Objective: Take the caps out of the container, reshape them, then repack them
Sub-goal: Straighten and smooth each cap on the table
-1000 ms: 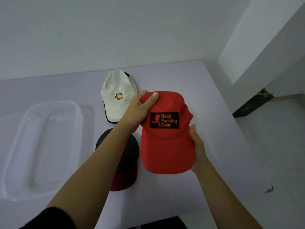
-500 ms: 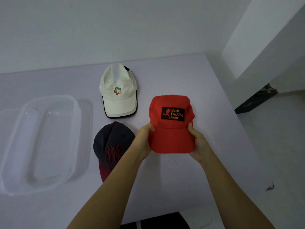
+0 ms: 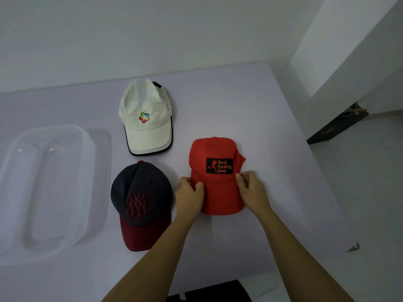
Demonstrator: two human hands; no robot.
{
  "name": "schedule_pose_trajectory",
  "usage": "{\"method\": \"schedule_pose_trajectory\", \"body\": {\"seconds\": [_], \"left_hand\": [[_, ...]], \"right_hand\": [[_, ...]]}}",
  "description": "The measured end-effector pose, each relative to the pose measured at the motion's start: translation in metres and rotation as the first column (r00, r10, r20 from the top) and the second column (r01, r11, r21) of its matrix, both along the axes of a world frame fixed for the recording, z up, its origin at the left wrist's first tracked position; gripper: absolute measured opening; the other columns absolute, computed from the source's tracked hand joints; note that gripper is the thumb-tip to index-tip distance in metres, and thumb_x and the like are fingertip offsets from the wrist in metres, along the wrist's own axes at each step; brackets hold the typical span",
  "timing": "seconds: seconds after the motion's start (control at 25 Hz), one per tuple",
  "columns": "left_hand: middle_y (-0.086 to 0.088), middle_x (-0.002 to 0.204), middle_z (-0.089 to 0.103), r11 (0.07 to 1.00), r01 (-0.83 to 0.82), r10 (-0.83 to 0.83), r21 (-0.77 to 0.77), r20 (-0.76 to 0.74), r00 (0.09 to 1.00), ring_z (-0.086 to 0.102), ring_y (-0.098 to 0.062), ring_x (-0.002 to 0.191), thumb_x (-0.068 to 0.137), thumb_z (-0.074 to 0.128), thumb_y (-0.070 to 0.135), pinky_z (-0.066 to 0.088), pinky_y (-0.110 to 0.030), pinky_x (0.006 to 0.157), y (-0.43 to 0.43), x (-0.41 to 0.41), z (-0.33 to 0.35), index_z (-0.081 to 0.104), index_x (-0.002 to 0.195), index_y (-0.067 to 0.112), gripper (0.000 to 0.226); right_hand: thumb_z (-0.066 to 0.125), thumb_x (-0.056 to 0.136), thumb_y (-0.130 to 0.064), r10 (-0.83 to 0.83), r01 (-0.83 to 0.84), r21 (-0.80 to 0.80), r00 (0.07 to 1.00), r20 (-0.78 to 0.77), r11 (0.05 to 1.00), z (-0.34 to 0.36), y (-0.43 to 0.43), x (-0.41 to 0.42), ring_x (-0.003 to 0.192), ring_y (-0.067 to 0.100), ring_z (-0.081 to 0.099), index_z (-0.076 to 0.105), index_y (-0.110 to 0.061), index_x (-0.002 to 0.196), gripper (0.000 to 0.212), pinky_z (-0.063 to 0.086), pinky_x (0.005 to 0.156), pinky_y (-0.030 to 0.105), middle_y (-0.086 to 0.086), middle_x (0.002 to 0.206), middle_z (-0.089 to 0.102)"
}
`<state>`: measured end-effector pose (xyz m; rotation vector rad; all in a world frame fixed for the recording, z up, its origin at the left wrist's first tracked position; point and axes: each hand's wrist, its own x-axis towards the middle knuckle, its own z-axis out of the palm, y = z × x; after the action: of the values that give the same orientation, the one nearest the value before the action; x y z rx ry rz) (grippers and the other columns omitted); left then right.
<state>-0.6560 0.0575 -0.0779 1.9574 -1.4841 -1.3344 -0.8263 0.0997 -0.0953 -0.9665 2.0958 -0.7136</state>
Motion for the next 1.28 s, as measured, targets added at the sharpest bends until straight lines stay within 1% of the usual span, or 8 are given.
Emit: {"method": "schedule_pose_trajectory", "body": {"seconds": [0.08,0.16,0.28,0.4,0.6,0.84,1.08,1.28], "left_hand": [[-0.016,0.111,0.051,0.994,0.066,-0.052,-0.084,0.164,0.985,0.047,-0.022,0.091,0.087,0.052,0.013,0.036,-0.030,0.075,0.004,-0.001,-0.002,0.051,0.112,-0.002,0.028],[-0.018,0.119,0.049,0.985,0.033,-0.004,-0.171,0.166,0.986,0.049,-0.026,0.100,0.088,0.049,0.007,0.034,-0.027,0.080,0.004,-0.003,0.005,0.051,0.118,-0.002,0.031],[-0.011,0.131,0.047,0.945,-0.103,0.113,-0.310,0.012,0.994,0.048,-0.021,0.117,0.093,0.043,0.006,0.034,-0.022,0.090,-0.021,-0.010,0.025,0.047,0.130,0.004,0.037],[-0.004,0.145,0.040,0.986,-0.089,0.069,-0.139,-0.145,0.987,0.038,-0.019,0.132,0.098,0.038,0.021,0.032,-0.033,0.109,-0.054,-0.012,0.030,0.036,0.141,0.013,0.044],[-0.006,0.103,0.061,0.994,-0.023,0.065,0.105,-0.414,0.908,0.057,-0.023,0.099,0.096,0.040,0.035,0.046,-0.046,0.095,-0.065,-0.017,0.017,0.057,0.090,0.020,0.024],[0.009,0.072,0.056,0.989,-0.111,0.149,0.099,-0.616,0.774,0.053,-0.001,0.066,0.098,0.038,0.013,0.044,-0.017,0.065,-0.064,-0.022,0.021,0.054,0.076,0.018,0.028],[0.002,0.066,0.048,0.989,-0.136,0.145,0.050,-0.361,0.921,0.043,-0.014,0.065,0.092,0.051,0.021,0.037,-0.028,0.064,-0.077,-0.011,0.009,0.052,0.068,0.016,0.024],[0.003,0.084,0.059,0.992,0.103,-0.104,-0.070,-0.011,0.995,0.052,-0.012,0.077,0.093,0.043,0.019,0.038,-0.023,0.066,-0.085,-0.018,0.026,0.062,0.099,0.013,0.021]], "right_hand": [[0.050,0.091,-0.042,0.098,-0.104,-0.023,0.976,-0.196,0.994,-0.008,0.005,-0.007,0.101,0.024,0.055,0.061,-0.010,0.106,0.037,0.048,0.086,0.038,0.010,0.108,0.059],[0.052,0.092,-0.037,0.065,-0.086,-0.091,0.974,-0.215,0.992,-0.009,0.007,-0.013,0.103,0.023,0.055,0.063,-0.010,0.107,0.033,0.048,0.087,0.037,0.009,0.109,0.058],[0.048,0.095,-0.019,-0.057,0.025,-0.257,0.992,-0.116,0.966,0.002,-0.006,-0.025,0.100,0.017,0.056,0.061,-0.007,0.112,0.024,0.047,0.087,0.030,0.008,0.112,0.060],[0.042,0.098,-0.018,0.042,-0.017,-0.209,0.992,0.118,0.978,0.017,-0.028,-0.031,0.111,0.007,0.048,0.049,-0.011,0.131,0.034,0.037,0.092,0.020,-0.007,0.124,0.051],[0.030,0.101,-0.032,0.199,-0.165,-0.130,0.927,0.317,0.978,0.009,-0.051,-0.023,0.124,0.007,0.042,0.039,-0.023,0.139,0.041,0.033,0.105,0.026,-0.010,0.133,0.047],[0.030,0.101,-0.035,0.014,0.065,-0.125,0.837,0.547,0.990,0.010,-0.060,-0.021,0.097,0.015,0.052,0.051,-0.003,0.111,0.040,0.044,0.095,0.037,0.020,0.108,0.059],[0.041,0.097,-0.038,0.019,0.026,-0.196,0.973,0.228,0.980,0.011,-0.061,-0.031,0.064,0.009,0.041,0.046,-0.013,0.076,0.033,0.038,0.064,0.028,-0.002,0.070,0.045],[0.041,0.095,-0.045,0.092,-0.071,-0.106,0.974,0.207,0.992,0.009,-0.063,-0.044,0.092,0.013,0.057,0.058,-0.015,0.109,0.037,0.046,0.080,0.027,0.001,0.103,0.062]]}}
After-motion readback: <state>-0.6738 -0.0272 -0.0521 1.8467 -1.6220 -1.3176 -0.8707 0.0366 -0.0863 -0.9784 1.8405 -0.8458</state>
